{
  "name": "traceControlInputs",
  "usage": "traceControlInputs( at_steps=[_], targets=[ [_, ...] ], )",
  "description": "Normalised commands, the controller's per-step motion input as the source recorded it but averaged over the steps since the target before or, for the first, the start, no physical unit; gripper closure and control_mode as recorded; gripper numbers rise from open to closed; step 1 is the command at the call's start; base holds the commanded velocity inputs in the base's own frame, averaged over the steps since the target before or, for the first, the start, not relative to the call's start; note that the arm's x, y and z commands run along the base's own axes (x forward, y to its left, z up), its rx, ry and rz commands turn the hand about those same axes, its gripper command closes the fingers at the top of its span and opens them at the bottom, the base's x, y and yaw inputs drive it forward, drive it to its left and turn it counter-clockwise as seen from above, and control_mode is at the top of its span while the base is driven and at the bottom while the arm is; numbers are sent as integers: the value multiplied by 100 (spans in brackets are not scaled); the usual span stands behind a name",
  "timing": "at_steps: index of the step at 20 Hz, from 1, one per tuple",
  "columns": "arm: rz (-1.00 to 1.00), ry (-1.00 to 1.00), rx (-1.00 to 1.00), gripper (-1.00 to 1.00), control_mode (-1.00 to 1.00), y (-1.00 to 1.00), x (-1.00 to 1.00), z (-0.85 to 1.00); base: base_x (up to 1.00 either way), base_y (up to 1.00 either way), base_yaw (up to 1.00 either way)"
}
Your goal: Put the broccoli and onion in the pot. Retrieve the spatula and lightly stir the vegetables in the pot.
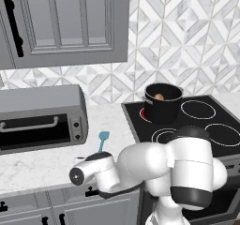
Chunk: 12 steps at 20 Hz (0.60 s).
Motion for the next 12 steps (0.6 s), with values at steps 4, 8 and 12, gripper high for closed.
traceControlInputs(
  at_steps=[4,8,12],
  targets=[
    [8,-2,-5,-100,-100,28,13,-20,0,0,0],
    [6,0,-4,-100,-100,14,17,-25,0,0,0],
    [2,0,-2,-100,-100,0,28,-30,0,0,0]
  ],
)
